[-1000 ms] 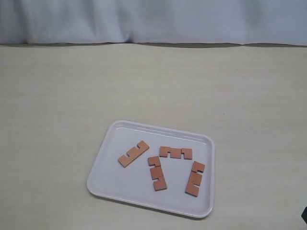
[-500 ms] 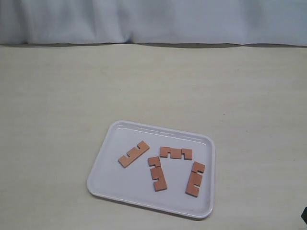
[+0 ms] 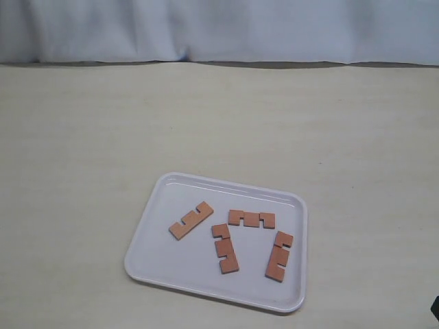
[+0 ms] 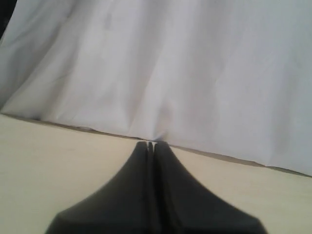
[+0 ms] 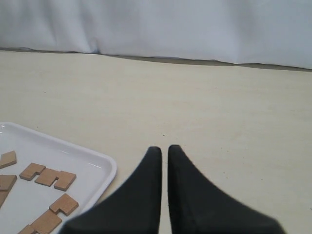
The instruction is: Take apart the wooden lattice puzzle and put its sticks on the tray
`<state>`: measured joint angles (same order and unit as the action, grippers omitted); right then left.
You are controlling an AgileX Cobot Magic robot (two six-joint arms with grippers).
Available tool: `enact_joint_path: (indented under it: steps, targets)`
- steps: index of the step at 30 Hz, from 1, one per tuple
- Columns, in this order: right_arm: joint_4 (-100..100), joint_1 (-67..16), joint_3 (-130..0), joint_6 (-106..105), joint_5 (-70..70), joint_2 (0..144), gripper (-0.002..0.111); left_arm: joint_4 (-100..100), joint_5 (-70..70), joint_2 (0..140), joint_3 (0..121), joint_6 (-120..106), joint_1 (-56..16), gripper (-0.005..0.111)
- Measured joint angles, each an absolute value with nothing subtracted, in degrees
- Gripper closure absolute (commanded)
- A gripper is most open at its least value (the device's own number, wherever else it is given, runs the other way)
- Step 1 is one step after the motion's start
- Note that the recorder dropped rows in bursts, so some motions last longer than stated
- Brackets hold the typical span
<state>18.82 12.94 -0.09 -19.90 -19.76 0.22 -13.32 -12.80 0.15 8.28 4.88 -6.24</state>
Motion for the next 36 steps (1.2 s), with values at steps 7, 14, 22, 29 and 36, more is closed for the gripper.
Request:
enact_joint_path:
  steps: [7, 14, 22, 29, 36]
  targets:
    - [18.82, 12.94, -0.09, -19.9, -19.76, 0.22, 0.104, -13.86, -8.99, 0.15, 0.53, 3.25, -6.24, 0.107]
    - [18.82, 12.94, -0.09, -19.9, -19.76, 0.22, 0.104, -13.7, -10.54, 0.15, 0.1, 2.35, -6.24, 0.107]
    - [18.82, 12.94, -0.09, -19.9, -19.76, 0.22, 0.104, -10.83, -15.84, 0.15, 0.1, 2.85, -6.24, 0.107]
    - [18.82, 12.94, -0.09, -19.9, -19.76, 0.22, 0.104, -8.26, -19.84, 0.15, 0.1, 2.85, -6.24, 0.107]
    - [18.82, 12.94, -0.09, -19.9, -19.76, 0.22, 0.104, -7.85, -20.85, 0.15, 0.1, 2.85, -6.24, 0.107]
